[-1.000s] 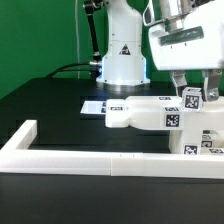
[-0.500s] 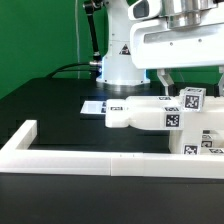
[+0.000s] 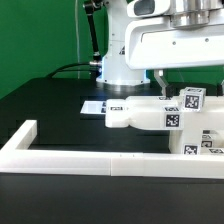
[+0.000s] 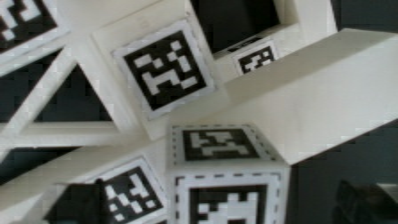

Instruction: Assemble chair

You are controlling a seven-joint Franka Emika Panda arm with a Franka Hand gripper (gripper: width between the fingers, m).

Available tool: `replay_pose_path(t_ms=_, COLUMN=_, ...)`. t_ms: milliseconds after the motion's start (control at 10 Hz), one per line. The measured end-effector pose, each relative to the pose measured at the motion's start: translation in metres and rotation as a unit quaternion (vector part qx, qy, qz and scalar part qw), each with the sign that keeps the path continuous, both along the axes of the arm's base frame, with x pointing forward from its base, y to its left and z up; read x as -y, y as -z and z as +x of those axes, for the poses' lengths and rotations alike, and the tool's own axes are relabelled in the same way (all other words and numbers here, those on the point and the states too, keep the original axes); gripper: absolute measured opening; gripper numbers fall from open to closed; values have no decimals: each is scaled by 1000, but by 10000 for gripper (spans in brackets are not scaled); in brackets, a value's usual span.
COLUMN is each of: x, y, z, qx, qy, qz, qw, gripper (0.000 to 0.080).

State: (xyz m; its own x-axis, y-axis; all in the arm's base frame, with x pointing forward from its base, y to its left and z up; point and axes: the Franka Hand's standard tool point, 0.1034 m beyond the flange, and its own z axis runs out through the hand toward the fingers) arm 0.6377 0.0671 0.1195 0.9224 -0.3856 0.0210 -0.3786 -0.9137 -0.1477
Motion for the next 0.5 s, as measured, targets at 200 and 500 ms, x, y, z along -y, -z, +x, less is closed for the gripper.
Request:
replay_pose_path(t_ms=200, x=0, y=0, z=0, qx=-1, qy=7, qz=1, qw=1000, gripper=364)
replay_pose_path(t_ms=500, x=0, y=0, z=0, qx=-4, qy=33, qz=3, qw=999, gripper=284)
